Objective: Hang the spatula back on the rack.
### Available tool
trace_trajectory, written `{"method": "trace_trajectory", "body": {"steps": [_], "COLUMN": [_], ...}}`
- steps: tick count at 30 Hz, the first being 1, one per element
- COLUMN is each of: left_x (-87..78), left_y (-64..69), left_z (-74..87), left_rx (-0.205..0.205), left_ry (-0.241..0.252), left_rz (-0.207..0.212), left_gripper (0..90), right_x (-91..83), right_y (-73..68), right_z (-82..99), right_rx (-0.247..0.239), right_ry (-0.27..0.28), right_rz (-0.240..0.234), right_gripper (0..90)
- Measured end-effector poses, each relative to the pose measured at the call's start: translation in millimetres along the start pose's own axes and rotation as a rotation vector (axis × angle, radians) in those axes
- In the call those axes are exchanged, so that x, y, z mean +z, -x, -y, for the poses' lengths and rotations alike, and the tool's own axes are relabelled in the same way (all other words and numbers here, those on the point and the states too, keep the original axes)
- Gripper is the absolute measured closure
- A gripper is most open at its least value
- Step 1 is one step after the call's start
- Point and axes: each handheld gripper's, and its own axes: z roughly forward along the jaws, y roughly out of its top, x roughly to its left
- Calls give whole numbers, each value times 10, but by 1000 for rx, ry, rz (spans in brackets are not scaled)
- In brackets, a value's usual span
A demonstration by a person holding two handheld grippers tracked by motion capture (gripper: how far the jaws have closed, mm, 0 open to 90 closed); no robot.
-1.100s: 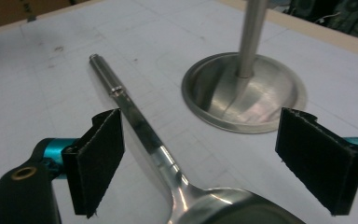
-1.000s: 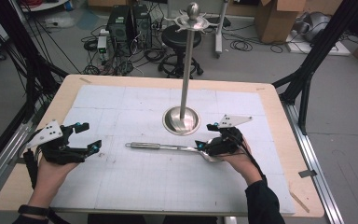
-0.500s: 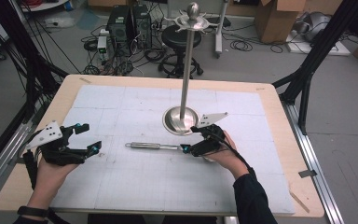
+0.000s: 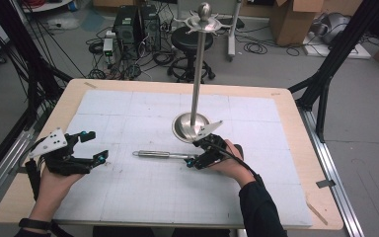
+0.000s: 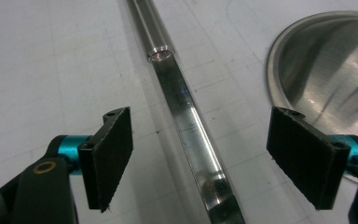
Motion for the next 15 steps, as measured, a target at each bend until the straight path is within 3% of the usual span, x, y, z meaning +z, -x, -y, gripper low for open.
{"method": "trace_trajectory", "body": {"steps": [12, 15], "left_x": [6, 8], "left_y": [9, 9], "left_z": [5, 7], "left_rx": [4, 4], "left_ry": [-4, -6], "left_rz": [5, 6], "left_gripper": [161, 161], "right_x": [111, 111], "right_y": [14, 8], "right_z": [36, 37], "right_rx": [-44, -53], "right_ry": [-116, -114], "right_rz": [6, 6], "right_gripper": [423, 442]}}
